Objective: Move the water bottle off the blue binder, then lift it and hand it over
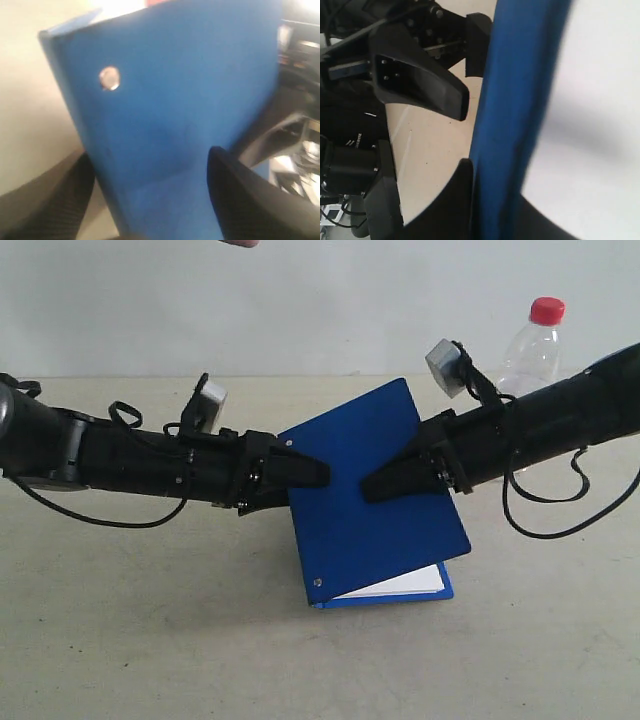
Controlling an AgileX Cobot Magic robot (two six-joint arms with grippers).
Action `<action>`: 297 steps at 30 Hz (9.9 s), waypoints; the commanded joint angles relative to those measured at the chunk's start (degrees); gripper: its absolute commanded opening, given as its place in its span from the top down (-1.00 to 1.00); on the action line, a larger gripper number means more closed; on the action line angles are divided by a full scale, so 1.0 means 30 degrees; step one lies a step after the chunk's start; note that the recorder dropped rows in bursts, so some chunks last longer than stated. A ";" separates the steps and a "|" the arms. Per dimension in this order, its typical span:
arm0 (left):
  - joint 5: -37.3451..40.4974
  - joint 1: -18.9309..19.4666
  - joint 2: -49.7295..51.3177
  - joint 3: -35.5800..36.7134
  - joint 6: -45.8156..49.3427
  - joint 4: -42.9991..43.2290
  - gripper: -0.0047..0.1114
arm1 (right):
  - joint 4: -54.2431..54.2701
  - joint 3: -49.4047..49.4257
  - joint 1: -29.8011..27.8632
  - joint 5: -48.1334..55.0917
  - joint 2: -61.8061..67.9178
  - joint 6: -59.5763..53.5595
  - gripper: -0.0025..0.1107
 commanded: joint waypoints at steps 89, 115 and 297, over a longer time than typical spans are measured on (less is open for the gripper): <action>-1.2068 -0.2062 -1.4538 0.7602 0.2781 0.6997 0.84 | -2.2640 -0.0021 0.0544 -0.7366 -1.2378 1.7571 0.96; -2.3117 -0.5881 -2.5206 0.9001 0.3033 0.2448 0.84 | -2.6130 -0.0021 0.0544 -0.7714 -1.9474 2.3626 0.96; -1.3294 0.3278 -4.0753 2.0699 -3.2420 3.2598 0.84 | -2.4099 2.1523 -0.2639 -1.6158 -3.8221 2.2599 0.96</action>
